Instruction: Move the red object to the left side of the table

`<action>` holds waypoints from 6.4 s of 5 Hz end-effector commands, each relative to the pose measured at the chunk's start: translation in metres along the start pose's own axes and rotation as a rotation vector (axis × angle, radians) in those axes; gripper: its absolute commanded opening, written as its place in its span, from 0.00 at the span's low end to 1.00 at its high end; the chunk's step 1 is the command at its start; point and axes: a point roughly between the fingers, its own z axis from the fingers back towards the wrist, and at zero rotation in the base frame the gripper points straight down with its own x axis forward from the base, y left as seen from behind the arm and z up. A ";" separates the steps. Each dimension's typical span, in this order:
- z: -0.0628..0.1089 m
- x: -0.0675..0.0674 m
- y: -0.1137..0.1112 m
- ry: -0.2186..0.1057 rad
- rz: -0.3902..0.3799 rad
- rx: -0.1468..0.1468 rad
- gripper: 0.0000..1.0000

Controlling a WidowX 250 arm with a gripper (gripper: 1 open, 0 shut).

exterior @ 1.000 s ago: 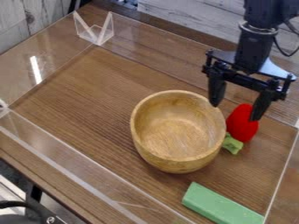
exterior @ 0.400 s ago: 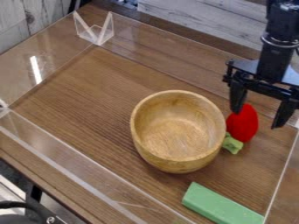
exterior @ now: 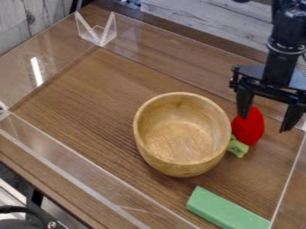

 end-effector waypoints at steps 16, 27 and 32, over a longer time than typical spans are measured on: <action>0.058 0.018 0.040 -0.159 0.155 -0.067 0.00; 0.088 0.024 0.245 -0.210 0.439 0.128 0.00; 0.053 0.023 0.315 -0.189 0.545 0.172 0.00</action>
